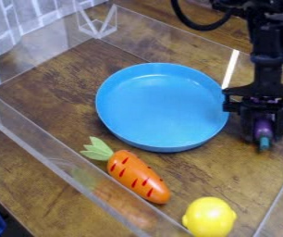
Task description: Put the purple eggplant on the blue tray
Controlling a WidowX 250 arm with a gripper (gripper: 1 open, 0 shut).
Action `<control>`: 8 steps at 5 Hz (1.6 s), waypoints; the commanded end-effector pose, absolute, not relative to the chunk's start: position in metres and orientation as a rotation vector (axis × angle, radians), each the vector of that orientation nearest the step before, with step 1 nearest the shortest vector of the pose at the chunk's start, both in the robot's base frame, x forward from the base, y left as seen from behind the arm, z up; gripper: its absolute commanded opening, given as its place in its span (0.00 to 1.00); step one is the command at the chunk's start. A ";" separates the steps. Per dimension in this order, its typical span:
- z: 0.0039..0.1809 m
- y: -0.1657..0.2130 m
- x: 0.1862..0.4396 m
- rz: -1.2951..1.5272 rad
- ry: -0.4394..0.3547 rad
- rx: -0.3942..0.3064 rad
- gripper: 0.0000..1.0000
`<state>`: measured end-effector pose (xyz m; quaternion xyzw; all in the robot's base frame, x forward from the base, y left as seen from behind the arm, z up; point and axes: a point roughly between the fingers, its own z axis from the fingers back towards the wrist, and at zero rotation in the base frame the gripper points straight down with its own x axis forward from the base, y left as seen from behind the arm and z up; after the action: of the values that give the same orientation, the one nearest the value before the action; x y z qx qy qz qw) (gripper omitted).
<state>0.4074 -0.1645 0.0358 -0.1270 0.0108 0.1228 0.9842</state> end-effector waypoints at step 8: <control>0.070 -0.178 0.422 0.151 -0.039 -0.326 0.00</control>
<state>0.4131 -0.1731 0.0388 -0.1477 0.0180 0.0857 0.9852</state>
